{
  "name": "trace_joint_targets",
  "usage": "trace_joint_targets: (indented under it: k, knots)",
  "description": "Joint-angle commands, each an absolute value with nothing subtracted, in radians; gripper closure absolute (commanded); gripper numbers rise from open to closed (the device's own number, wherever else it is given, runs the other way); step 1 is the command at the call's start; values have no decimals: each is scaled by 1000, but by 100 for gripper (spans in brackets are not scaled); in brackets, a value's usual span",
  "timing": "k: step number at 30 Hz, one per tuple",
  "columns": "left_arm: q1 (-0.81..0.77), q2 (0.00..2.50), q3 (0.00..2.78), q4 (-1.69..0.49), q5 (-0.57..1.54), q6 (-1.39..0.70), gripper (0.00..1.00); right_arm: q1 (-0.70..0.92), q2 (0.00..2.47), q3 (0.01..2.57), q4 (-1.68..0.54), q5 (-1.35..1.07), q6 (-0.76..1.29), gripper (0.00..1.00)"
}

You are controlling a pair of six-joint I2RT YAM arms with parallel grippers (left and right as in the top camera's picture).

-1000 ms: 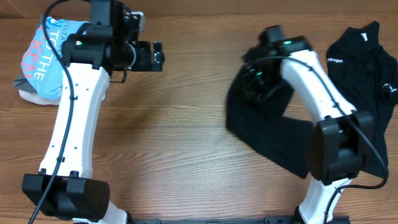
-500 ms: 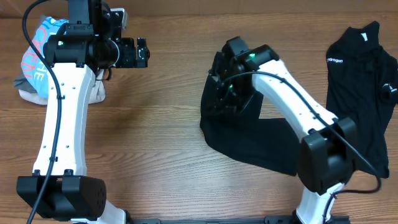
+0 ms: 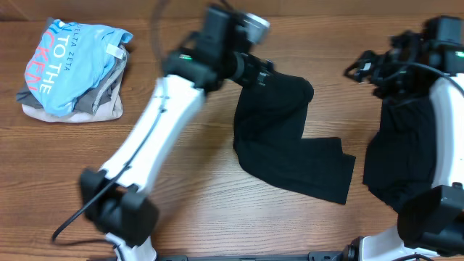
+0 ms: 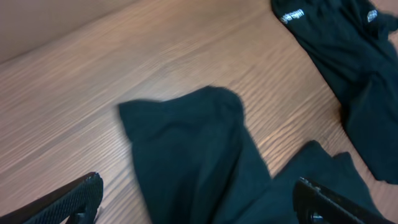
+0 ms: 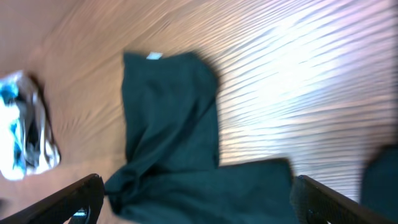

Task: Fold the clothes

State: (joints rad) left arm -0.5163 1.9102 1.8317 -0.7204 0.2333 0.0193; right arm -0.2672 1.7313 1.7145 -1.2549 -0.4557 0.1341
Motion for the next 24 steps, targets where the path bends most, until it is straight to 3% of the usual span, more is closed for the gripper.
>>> trace_joint_targets:
  k: [1,9,18,21,24]
  knots:
    - [-597,2039,1851,-660,121,49,0,-334,1717,1729,-1247,-461,130,0]
    - [-693,2227,1851,-590,82,165,0,-381,1717,1727,-1239,-445,130,0]
    - [-734,2295,1851,-604,-221,179,1,-381,1718,1721,-1244,-384,123,0]
    - [-734,2302,1850,-629,-218,180,11,-381,1718,1721,-1245,-382,123,0]
    - [-731,2319,1850,-639,-249,179,49,-381,1718,1721,-1244,-381,123,0]
